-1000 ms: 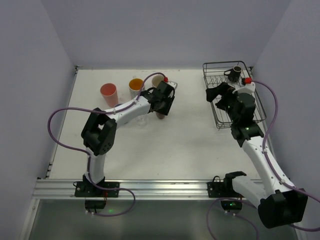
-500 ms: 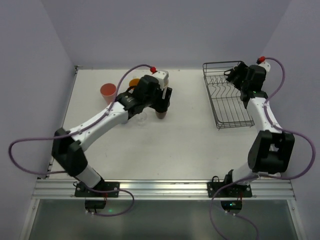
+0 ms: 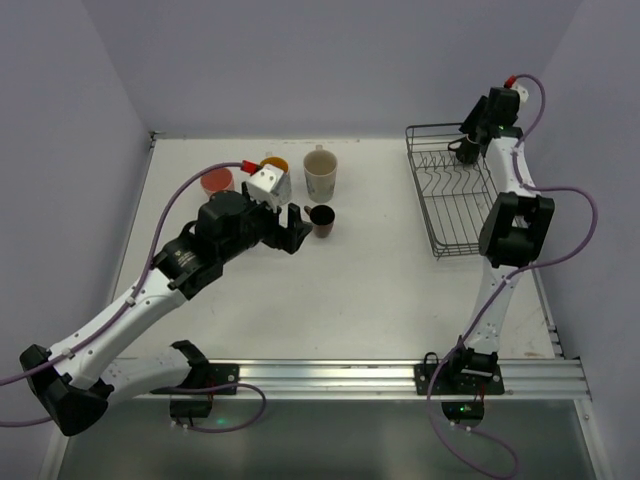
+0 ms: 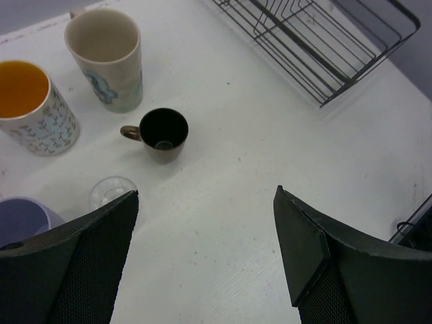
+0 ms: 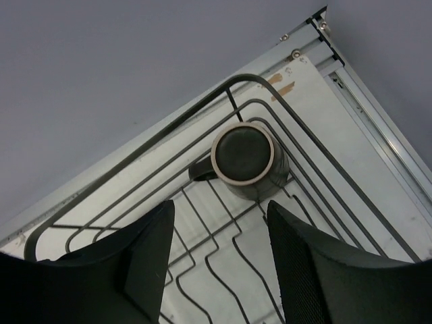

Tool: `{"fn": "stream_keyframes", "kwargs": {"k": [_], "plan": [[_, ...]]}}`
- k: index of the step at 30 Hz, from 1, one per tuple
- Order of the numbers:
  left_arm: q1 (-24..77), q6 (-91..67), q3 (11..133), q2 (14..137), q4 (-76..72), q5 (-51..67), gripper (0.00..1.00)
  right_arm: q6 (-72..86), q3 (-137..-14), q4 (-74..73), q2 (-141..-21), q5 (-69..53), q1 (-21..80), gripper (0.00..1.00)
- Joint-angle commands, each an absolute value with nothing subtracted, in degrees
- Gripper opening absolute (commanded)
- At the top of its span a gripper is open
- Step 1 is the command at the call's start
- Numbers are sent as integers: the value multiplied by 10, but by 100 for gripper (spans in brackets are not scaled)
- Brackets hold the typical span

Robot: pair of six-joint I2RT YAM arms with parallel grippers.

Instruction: Unload the cups from the dish rack

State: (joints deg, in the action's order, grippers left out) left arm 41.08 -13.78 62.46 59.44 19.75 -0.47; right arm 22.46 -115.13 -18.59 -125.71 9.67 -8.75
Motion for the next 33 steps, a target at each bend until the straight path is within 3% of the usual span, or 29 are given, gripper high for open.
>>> {"fn": "stream_keyframes", "kwargs": {"k": [1, 10, 18, 23, 33], "plan": [[415, -117, 589, 569, 170, -11, 84, 211, -1244, -243, -1307, 120, -92, 59], [414, -112, 561, 555, 142, -5, 84, 207, -1377, -288, -1413, 117, -93, 74], [413, -114, 550, 549, 123, 11, 84, 202, -1403, -270, -1443, 126, -100, 78], [413, -113, 547, 547, 114, 14, 84, 202, -1416, -266, -1451, 102, -107, 77], [412, -101, 540, 521, 105, -21, 84, 199, -1446, -285, -1467, 85, -111, 66]]}}
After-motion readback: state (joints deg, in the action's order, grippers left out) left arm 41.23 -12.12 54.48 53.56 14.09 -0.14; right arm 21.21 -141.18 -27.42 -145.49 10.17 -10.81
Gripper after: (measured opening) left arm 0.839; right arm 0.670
